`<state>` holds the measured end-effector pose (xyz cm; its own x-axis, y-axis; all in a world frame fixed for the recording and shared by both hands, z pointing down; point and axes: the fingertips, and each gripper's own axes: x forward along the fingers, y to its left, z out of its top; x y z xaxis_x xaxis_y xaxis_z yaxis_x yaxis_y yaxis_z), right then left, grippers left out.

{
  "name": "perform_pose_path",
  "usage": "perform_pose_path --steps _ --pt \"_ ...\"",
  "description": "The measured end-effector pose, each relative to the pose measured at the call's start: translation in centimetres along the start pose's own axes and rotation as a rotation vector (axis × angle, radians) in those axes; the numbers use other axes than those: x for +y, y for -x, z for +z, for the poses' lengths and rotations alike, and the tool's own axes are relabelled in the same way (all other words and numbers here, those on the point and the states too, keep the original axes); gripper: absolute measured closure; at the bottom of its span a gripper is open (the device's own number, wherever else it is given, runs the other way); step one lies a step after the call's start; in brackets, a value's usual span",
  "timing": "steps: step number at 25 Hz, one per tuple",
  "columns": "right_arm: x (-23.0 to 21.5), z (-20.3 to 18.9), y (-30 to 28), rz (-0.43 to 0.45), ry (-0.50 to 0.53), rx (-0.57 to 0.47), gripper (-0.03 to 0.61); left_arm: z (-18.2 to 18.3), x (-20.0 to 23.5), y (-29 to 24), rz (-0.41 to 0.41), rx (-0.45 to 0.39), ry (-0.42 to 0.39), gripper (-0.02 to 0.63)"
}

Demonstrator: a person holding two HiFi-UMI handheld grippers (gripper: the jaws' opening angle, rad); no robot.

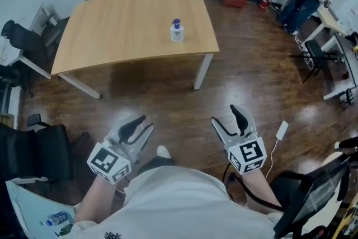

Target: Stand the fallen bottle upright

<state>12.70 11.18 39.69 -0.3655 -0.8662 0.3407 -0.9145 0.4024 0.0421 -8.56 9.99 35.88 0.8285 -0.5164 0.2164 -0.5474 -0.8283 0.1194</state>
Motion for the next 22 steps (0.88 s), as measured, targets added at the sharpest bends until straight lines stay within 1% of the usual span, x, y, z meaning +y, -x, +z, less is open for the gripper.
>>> perform_pose_path --steps 5,8,10,13,17,19,22 --pt "2.0 -1.9 6.9 0.078 -0.001 -0.019 0.291 -0.1 -7.3 0.4 0.023 -0.032 0.023 0.492" --pt "3.1 -4.0 10.8 0.113 -0.020 0.005 0.293 -1.1 -11.3 1.6 0.042 -0.014 0.029 0.492" --pt "3.5 -4.0 12.2 0.130 -0.011 -0.005 0.295 -1.3 -12.6 2.8 0.068 -0.008 0.028 0.492" --pt "3.7 -2.9 13.7 0.145 0.011 -0.040 0.298 -1.6 -14.4 3.7 0.086 -0.005 0.034 0.492" --pt "4.5 -2.4 16.1 0.165 0.007 -0.039 0.301 -2.1 -16.9 4.4 0.111 -0.010 0.051 0.492" --pt "4.9 -2.3 17.3 0.177 0.016 -0.041 0.302 -1.9 -17.9 4.6 0.113 -0.019 0.060 0.492" --pt "5.3 -2.6 18.4 0.184 0.038 -0.038 0.305 -2.2 -19.1 4.6 0.105 -0.009 0.048 0.492"
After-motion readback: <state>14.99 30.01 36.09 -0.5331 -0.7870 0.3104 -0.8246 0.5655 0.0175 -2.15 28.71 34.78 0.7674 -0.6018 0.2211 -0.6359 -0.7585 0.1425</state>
